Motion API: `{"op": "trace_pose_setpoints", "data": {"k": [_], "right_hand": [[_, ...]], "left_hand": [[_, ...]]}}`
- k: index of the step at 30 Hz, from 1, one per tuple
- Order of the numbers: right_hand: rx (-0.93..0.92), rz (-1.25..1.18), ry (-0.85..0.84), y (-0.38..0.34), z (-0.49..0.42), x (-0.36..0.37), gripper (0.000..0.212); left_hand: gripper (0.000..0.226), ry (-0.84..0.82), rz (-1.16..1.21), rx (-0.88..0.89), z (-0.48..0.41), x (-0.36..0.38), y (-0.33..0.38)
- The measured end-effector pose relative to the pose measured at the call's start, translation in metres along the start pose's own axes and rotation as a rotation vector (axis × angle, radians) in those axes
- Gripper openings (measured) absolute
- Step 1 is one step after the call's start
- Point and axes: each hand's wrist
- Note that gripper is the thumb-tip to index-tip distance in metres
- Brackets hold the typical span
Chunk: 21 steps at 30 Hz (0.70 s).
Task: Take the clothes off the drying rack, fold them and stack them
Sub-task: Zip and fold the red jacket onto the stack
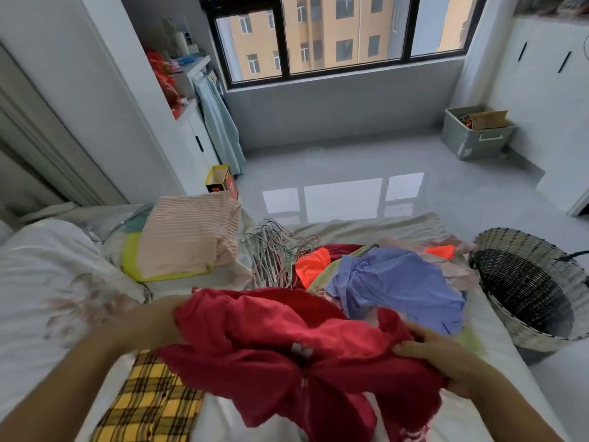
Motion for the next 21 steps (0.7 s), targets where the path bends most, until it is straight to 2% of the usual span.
{"op": "trace_pose_setpoints", "data": {"k": [1,2,3,4,5,6,7,8,9,10,12,13,16,18,21], "right_hand": [[-0.046,0.051,-0.035,-0.012,0.008,0.0,0.053],[-0.087,0.116,-0.036,-0.022,0.007,0.0,0.06],[-0.116,0.181,-0.018,-0.028,0.002,0.004,0.064],[-0.135,0.238,0.043,-0.029,-0.01,0.006,0.056],[-0.183,0.268,0.127,-0.025,-0.026,0.009,0.043],[-0.23,0.37,0.253,-0.015,-0.043,0.009,0.036],[-0.276,0.494,0.353,0.001,-0.062,0.006,0.039],[-0.281,0.627,0.416,0.021,-0.08,0.001,0.046],[-0.255,0.725,0.438,0.044,-0.094,-0.003,0.048],[-0.188,0.793,0.412,0.068,-0.104,-0.008,0.04],[-0.001,0.858,0.308,0.121,-0.118,-0.016,0.012],[0.066,0.86,0.262,0.144,-0.121,-0.017,0.013],[0.195,0.827,0.22,0.207,-0.136,-0.013,0.034],[0.21,0.781,0.242,0.239,-0.155,-0.008,0.034],[0.16,0.724,0.318,0.27,-0.2,-0.002,0.025]], "left_hand": [[0.091,-0.059,-0.116,-0.02,-0.004,-0.007,-0.002],[0.09,-0.071,-0.174,-0.086,-0.018,-0.011,-0.006],[0.071,-0.051,-0.182,-0.12,-0.037,-0.008,-0.01],[0.052,0.008,-0.181,-0.126,-0.057,0.001,-0.016],[0.047,0.071,-0.156,-0.129,-0.079,0.014,-0.024],[0.061,0.095,-0.106,-0.141,-0.099,0.033,-0.036],[0.078,0.09,-0.108,-0.183,-0.117,0.058,-0.046],[0.082,0.051,-0.131,-0.245,-0.131,0.087,-0.058],[0.075,0.019,-0.15,-0.287,-0.141,0.119,-0.067],[0.067,-0.022,-0.135,-0.313,-0.147,0.154,-0.075],[0.053,-0.118,-0.013,-0.285,-0.15,0.22,-0.076],[0.045,-0.152,0.028,-0.276,-0.148,0.25,-0.076],[0.027,-0.213,0.134,-0.286,-0.143,0.326,-0.083],[0.023,-0.205,0.191,-0.306,-0.146,0.364,-0.089],[0.022,-0.092,0.298,-0.348,-0.169,0.395,-0.098]]}}
Point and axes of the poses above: each hand's wrist, its own z-axis away from the middle knuckle, its own x-axis out of the palm, y = z × x, and after that the axes turned 9 degrees about -z, right-handed
